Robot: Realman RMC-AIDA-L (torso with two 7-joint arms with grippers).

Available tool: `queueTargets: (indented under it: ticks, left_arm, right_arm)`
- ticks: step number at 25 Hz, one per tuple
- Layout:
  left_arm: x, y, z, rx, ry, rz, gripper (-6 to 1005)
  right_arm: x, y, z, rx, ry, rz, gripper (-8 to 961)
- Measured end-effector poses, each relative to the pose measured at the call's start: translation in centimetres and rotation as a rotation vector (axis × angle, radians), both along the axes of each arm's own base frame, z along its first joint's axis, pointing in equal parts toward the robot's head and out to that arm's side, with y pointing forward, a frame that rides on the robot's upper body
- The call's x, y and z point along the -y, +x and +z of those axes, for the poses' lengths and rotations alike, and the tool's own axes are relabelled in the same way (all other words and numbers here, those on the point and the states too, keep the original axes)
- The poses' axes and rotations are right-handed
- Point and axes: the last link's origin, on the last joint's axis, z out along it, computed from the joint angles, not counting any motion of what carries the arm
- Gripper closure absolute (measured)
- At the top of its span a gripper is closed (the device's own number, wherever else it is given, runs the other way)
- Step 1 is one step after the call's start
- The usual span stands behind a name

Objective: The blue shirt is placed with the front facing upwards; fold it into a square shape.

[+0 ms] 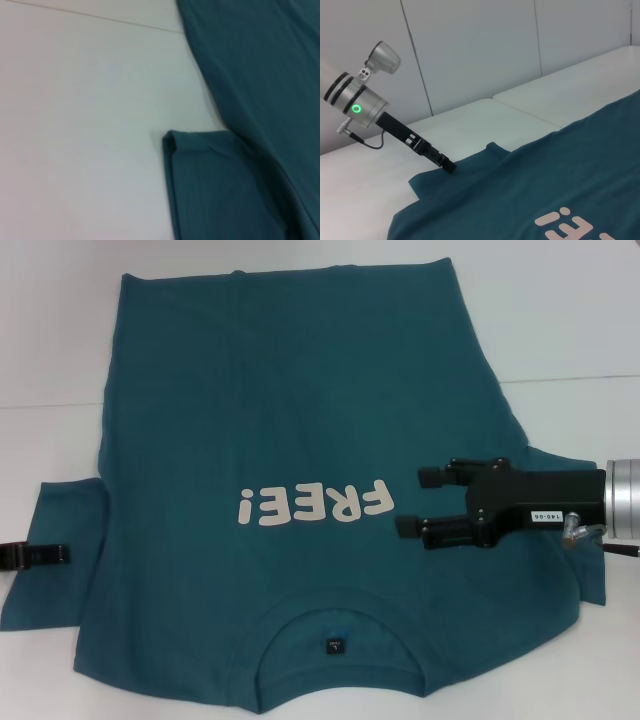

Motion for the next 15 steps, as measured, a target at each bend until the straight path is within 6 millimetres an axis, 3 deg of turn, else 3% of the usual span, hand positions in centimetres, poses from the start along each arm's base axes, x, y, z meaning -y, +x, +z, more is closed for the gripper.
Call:
queueTargets:
  ticks: [15]
  left_arm:
    - [-0.4, 1.5, -1.0, 0.02, -0.062, -0.041, 122]
  right_arm:
    - [0.0, 0.1, 0.2, 0.001, 0.001, -0.002, 35]
